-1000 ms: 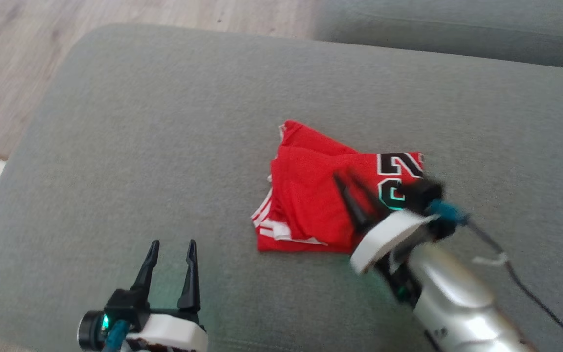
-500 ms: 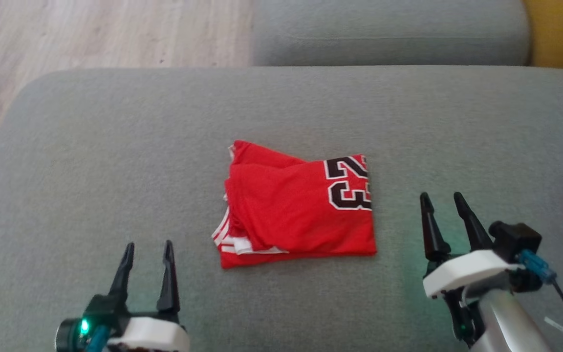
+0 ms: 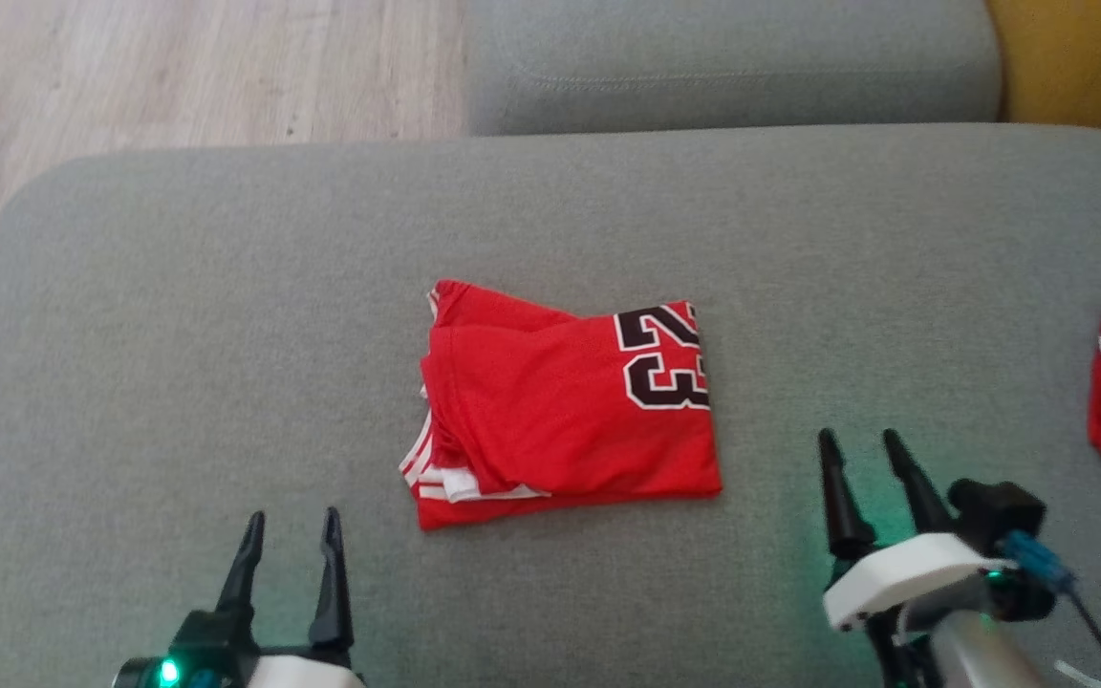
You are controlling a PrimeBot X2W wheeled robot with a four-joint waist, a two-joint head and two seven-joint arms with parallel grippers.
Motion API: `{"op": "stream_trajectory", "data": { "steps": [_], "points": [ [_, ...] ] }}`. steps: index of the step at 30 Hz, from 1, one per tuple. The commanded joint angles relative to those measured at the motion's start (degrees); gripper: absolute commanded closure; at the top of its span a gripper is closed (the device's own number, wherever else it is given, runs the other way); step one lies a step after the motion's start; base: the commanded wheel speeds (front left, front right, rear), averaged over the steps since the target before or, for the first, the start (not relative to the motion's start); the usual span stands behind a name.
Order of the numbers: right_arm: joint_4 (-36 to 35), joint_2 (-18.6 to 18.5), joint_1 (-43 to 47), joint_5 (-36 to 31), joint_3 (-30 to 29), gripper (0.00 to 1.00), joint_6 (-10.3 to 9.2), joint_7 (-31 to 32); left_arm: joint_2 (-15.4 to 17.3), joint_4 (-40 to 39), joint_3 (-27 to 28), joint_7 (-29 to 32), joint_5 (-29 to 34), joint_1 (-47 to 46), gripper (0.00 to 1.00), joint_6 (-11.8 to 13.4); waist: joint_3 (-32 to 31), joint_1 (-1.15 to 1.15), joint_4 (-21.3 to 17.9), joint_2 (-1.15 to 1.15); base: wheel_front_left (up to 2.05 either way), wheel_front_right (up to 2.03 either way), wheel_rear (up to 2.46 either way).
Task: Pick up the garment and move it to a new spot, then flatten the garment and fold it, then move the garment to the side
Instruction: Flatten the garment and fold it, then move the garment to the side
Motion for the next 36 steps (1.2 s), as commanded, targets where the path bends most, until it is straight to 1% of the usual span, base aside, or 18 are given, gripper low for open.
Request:
{"op": "stream_trajectory", "data": {
  "steps": [1, 7, 11, 15, 16, 17, 18, 20, 23, 26, 27, 29, 30, 33, 34, 36],
  "points": [
    [-0.44, -0.1, -3.28, 0.41, 2.6, 0.0, -0.05, -0.63, 0.11, -1.82, 1.09, -0.29, 0.29, -2.95, 0.0, -0.13, 0.79, 0.01, 0.68, 0.0, 0.0, 0.0, 0.0],
    [8.73, -0.1, -11.42, 1.28, 9.01, 0.0, -0.05, -0.63, 0.11, -1.47, -1.55, -0.29, -0.52, -5.06, 0.0, -0.32, 3.67, 0.01, 4.26, 0.0, 0.0, 0.0, 0.0],
    [16.84, -0.1, -17.19, 1.33, 9.07, 0.0, -0.05, -0.58, 0.11, -1.04, -2.94, -0.29, -0.86, -5.88, 0.0, -0.38, 5.4, 0.01, 7.74, 0.0, 0.0, 0.0, 0.0],
    [24.71, -0.1, -20.67, 1.45, 8.98, 0.0, -0.05, 0.88, 0.11, -0.79, -3.18, -0.29, -0.9, -6.02, 0.0, -0.33, 6.53, 0.01, 10.63, 0.0, 0.0, 0.0, 0.0],
    [25.96, -0.1, -21.06, 2.24, 9.25, 0.18, -0.05, 1.05, 0.11, -0.78, -3.09, -0.29, -0.92, -5.98, 0.0, -0.33, 6.61, 0.01, 11.04, 0.0, 0.0, 0.0, 0.0],
    [27.14, -0.1, -21.33, 2.86, 9.65, 0.86, -0.05, 1.1, 0.11, -0.8, -3.0, -0.29, -0.89, -5.9, 0.0, -0.37, 6.6, 0.01, 11.24, 0.0, 0.0, 0.0, 0.0],
    [28.11, -0.1, -21.57, 3.09, 10.16, 1.0, -0.05, 1.02, 0.11, -0.82, -2.85, -0.29, -0.85, -5.77, 0.0, -0.36, 6.59, 0.01, 11.24, 0.0, 0.0, 0.0, 0.0],
    [29.31, -0.1, -21.86, 3.85, 10.48, 1.0, -0.05, 0.48, 0.11, -0.81, -2.23, -0.29, -0.75, -5.46, 0.0, -0.28, 6.14, 0.01, 10.39, 0.0, 0.0, 0.0, 0.0],
    [29.92, -0.1, -21.52, 5.54, 10.62, 1.0, -0.05, -0.23, 0.11, -0.82, -1.54, -0.29, -0.22, -4.81, 0.0, -0.62, 4.72, 0.01, 6.9, 0.0, 0.0, 0.0, 0.0],
    [29.26, -0.1, -20.92, 7.3, 11.66, 1.0, -0.05, -0.52, 0.11, -0.95, -0.82, -0.29, 0.3, -4.21, 0.0, -1.05, 3.49, 0.01, 0.92, 0.0, 0.0, 0.0, 0.0],
    [29.26, -0.1, -20.92, 7.3, 11.66, 1.0, -0.05, -0.52, 0.11, -0.95, -0.82, -0.29, 0.3, -4.21, 0.0, -1.05, 3.49, 0.01, 0.92, 0.0, 0.0, 0.0, 0.0],
    [28.26, -0.1, -20.78, 7.87, 11.97, 1.0, -0.05, -0.58, 0.11, -1.16, -0.74, -0.29, 0.35, -4.41, 0.0, -1.32, 3.25, 0.01, -3.47, 0.0, 0.0, 0.0, 0.0],
    [26.6, -0.1, -20.54, 7.86, 12.06, 1.0, -0.05, -0.6, 0.11, -1.41, -1.0, -0.29, 0.33, -5.0, 0.0, -1.52, 3.26, 0.01, -8.03, 0.0, 0.0, 0.0, 0.0],
    [24.04, -0.1, -19.99, 7.59, 12.18, 1.0, -0.05, -0.61, 0.11, -1.62, -1.67, -0.29, 0.03, -6.31, 0.0, -1.74, 3.85, 0.01, -14.36, 0.0, 0.0, 0.0, 0.0],
    [22.42, -0.1, -19.62, 7.65, 12.16, 1.0, -0.05, -0.62, 0.11, -1.62, -2.37, -0.29, -0.09, -7.19, 0.0, -2.0, 4.36, 0.01, -18.16, 0.0, 0.0, 0.0, 0.0],
    [21.18, -0.1, -19.09, 7.81, 12.28, 1.0, -0.05, -0.62, 0.11, -1.5, -3.22, -0.29, -0.28, -7.78, 0.0, -2.11, 4.76, 0.01, -21.45, 0.0, 0.0, 0.0, 0.0]
  ]
}}
